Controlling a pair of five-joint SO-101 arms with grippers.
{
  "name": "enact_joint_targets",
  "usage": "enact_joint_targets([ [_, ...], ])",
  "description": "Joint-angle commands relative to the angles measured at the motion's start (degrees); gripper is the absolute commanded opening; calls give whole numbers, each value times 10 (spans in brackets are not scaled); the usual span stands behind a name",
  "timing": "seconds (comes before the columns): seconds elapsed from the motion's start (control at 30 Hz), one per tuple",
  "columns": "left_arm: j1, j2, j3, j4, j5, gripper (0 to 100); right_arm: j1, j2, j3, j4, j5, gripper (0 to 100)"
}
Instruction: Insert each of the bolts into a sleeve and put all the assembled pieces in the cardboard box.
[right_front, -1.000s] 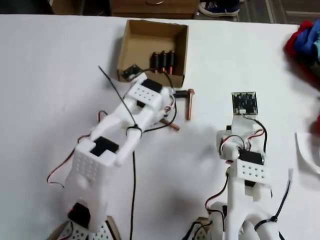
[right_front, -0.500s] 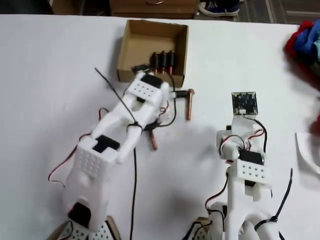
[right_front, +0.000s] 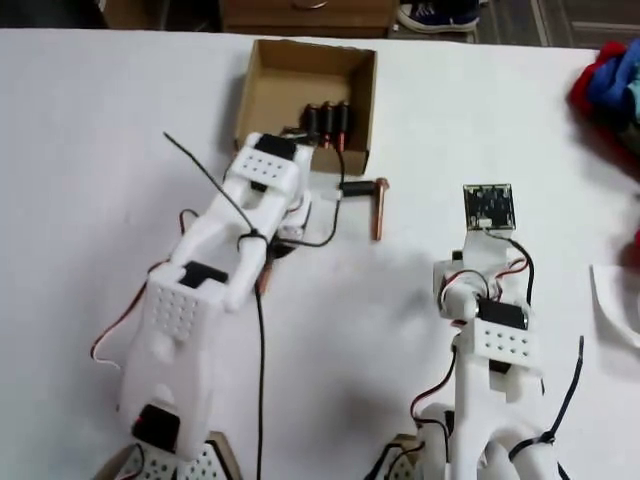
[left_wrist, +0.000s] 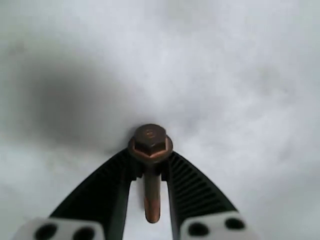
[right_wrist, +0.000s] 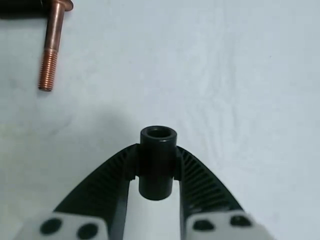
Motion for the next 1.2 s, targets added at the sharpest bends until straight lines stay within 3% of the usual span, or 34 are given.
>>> enact_joint_targets([
  [0.0,-7,33,-12,12,-29,28,4,-24,-4,-9,-4,23],
  [0.1,-8,43,-43,42,-36,38,4,-24,-4,-9,-4,23],
  [0.33,-8,85,-136,108,-35,167,4,-24,-4,-9,-4,23],
  [0.63,-8,123,-159,118,-35,169,4,-24,-4,-7,-4,23],
  [0.73,-8,122,-161,117,-36,128,4,-24,-4,-7,-4,23],
  [0.8,-7,122,-161,113,-36,26,4,-24,-4,-7,-4,23],
  [1.0,-11,113,-161,130,-36,26,4,-24,-4,-7,-4,23],
  [1.17,-25,12,-157,132,-37,26,7,-26,-4,-6,-4,23],
])
